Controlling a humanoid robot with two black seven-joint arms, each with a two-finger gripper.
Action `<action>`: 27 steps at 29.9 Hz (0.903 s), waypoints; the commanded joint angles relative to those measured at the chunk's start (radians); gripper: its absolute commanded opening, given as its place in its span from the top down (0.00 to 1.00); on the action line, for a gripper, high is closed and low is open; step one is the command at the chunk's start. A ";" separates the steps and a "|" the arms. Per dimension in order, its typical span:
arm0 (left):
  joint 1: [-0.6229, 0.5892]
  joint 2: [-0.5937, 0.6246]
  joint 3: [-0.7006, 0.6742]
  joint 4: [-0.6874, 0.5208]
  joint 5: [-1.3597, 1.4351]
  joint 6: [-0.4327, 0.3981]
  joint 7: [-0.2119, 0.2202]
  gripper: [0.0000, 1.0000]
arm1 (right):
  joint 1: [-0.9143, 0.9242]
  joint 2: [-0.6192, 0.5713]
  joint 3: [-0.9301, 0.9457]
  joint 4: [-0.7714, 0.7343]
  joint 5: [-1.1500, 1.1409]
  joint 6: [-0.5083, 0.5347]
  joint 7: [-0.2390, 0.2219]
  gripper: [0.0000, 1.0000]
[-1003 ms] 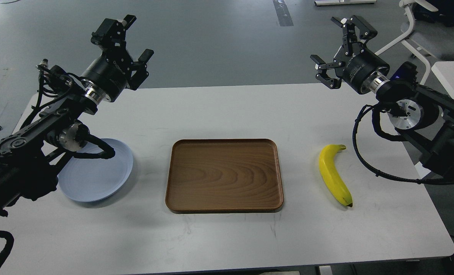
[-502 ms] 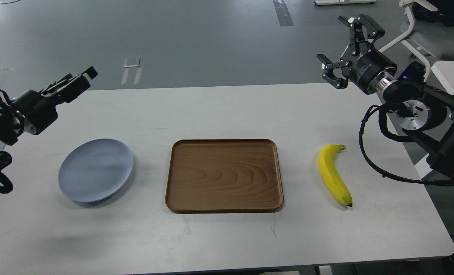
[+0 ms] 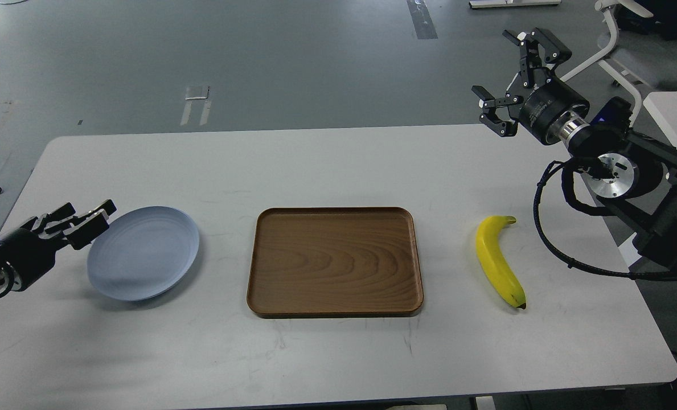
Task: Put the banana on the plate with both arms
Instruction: 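Lower the left gripper to the edge of the light blue plate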
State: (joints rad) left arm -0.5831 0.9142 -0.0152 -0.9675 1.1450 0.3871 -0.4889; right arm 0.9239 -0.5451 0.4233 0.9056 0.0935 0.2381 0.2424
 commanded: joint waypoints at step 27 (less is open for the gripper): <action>0.103 -0.120 0.069 0.208 0.001 0.002 0.000 0.99 | -0.022 -0.042 0.000 0.032 -0.002 -0.016 0.001 0.00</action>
State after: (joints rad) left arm -0.4779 0.7936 0.0333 -0.7611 1.1471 0.3913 -0.4884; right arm 0.9071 -0.5849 0.4234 0.9327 0.0921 0.2229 0.2430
